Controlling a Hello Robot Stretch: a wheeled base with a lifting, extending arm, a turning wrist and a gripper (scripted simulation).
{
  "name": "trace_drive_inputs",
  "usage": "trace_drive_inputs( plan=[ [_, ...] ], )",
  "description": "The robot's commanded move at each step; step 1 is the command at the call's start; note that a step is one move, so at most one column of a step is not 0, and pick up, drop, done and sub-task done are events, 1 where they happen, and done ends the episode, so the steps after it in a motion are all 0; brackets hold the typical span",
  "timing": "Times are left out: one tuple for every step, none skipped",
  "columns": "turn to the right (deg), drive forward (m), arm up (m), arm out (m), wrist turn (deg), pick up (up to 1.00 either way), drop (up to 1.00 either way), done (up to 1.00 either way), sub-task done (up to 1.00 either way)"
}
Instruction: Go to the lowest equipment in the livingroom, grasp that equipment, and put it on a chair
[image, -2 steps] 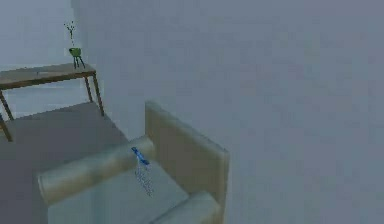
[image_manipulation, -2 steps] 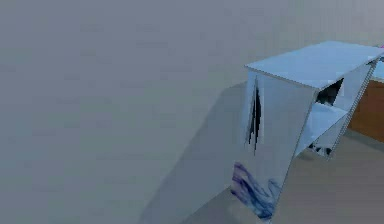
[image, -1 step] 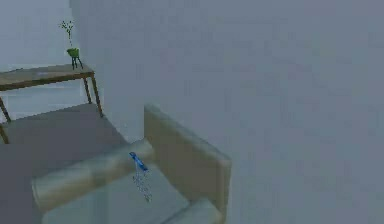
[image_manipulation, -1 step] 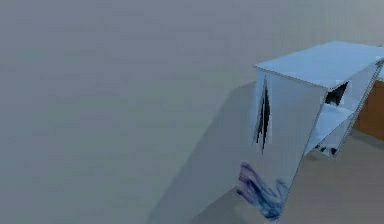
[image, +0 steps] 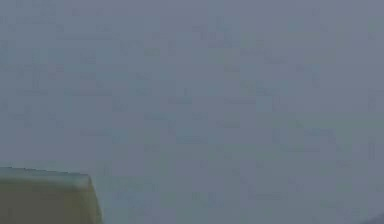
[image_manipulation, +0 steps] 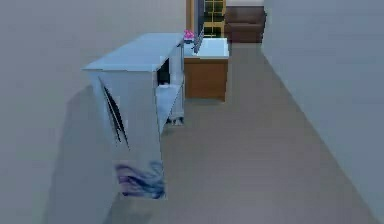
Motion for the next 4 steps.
trace_drive_inputs(
  plan=[
    [45.0, 0.0, 0.0, 0.0, 0.0, 0.0, 0.0, 0.0, 0.0],
    [45.0, 0.0, 0.0, 0.0, 0.0, 0.0, 0.0, 0.0, 0.0],
    [21.0, 0.0, 0.0, 0.0, 0.0, 0.0, 0.0, 0.0, 0.0],
    [3.0, 0.0, 0.0, 0.0, 0.0, 0.0, 0.0, 0.0, 0.0]
  ],
)
